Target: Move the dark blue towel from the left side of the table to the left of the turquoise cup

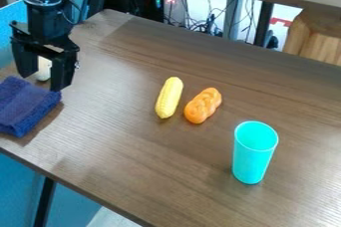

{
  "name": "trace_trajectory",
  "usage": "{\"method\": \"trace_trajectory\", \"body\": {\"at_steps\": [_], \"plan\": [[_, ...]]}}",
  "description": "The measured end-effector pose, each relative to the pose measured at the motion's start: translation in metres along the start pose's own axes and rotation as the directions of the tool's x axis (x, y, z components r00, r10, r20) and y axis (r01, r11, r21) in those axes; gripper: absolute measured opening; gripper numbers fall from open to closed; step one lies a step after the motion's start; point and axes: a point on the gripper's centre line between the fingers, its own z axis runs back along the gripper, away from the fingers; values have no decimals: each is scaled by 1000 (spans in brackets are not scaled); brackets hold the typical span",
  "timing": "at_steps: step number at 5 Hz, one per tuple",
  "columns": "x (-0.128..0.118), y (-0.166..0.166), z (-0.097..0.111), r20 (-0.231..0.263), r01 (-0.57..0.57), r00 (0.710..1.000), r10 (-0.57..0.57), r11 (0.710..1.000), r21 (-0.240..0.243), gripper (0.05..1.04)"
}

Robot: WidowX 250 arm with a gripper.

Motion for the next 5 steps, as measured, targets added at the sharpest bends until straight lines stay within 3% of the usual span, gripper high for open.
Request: {"method": "trace_trajectory", "body": {"at_steps": [1, 2, 3, 4, 5], "plan": [[-2, -2, -7, -26, 6, 1000, -6, 1000, -8, 1001], [-2, 16, -13, -5, 53, 999, -53, 999, 8, 1000], [-12, 48, -17, -19, 40, 999, -38, 995, 95, 1001], [-20, 65, -33, -47, 25, 999, -19, 991, 134, 1000], [-23, 77, -60, -110, 18, 994, -1, 988, 153, 1000]]}}
